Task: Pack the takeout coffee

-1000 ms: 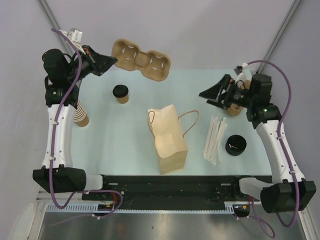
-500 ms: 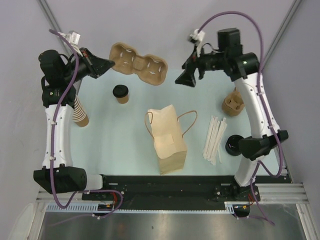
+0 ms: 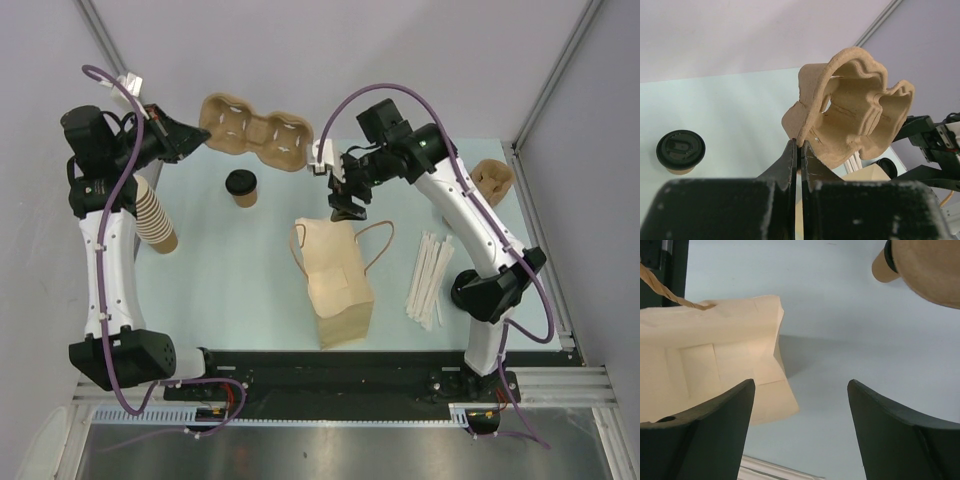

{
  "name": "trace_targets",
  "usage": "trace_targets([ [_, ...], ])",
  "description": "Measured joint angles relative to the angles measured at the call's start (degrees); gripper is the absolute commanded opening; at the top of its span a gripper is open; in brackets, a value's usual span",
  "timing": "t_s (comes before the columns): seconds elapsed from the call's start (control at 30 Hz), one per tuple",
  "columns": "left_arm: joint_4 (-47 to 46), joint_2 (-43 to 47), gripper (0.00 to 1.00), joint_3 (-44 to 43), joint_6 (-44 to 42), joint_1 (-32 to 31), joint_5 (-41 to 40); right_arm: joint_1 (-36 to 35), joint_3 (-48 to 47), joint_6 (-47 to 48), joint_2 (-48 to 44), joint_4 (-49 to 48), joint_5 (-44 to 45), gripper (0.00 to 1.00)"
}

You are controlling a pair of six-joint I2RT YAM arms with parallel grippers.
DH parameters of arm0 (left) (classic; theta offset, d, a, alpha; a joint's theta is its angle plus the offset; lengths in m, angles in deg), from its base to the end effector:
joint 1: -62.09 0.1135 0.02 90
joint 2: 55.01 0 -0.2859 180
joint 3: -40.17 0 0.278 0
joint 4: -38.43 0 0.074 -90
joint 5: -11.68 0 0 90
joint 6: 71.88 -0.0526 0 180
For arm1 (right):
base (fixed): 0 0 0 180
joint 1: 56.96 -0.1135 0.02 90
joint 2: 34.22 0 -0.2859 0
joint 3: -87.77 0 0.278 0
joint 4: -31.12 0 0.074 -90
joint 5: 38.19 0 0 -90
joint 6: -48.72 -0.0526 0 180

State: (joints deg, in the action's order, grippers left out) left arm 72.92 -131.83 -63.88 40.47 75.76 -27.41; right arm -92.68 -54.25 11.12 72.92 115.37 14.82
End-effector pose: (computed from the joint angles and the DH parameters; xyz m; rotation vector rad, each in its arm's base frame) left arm 0.3092 0.0332 0.5055 0.1423 1.7183 -0.8607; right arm 0.3127 0.2638 0.4576 -1.7908 1.4440 0.6330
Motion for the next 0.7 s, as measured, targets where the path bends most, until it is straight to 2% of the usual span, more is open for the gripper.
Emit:
trace_targets([
  [0.2, 1.18, 0.0, 0.0, 0.0, -0.83, 0.02, -0.2, -0.87, 0.02, 5.64, 2.99, 1.7, 2.23, 0.64],
  [0.23, 1.29, 0.0, 0.0, 0.0, -0.92, 0.02, -0.24, -0.94, 0.02, 6.32, 3.58, 2.19, 2.45, 0.58],
  [0.3, 1.33, 0.0, 0.0, 0.0, -0.96, 0.02, -0.35, -1.2, 0.04, 7.3, 4.42, 3.04, 2.91, 0.52],
  [0.4, 1.27, 0.0, 0.0, 0.0, -0.94, 0.02, -0.42, -2.1, 0.39, 8.35, 4.81, 3.69, 3.58, 0.29],
  [0.43, 1.25, 0.0, 0.0, 0.0, -0.94, 0.02, -0.57, -2.38, 0.44, 8.37, 4.9, 3.93, 3.78, 0.08],
  [0.47, 1.14, 0.0, 0.0, 0.0, -0.92, 0.02, -0.68, -2.69, 0.44, 8.55, 4.94, 4.04, 3.91, 0.0],
  [0.7, -2.93, 2.05, 0.0, 0.0, 0.35, 2.86, -0.28, -2.25, -2.4, 5.6, 5.84, 5.07, 5.16, 0.0],
])
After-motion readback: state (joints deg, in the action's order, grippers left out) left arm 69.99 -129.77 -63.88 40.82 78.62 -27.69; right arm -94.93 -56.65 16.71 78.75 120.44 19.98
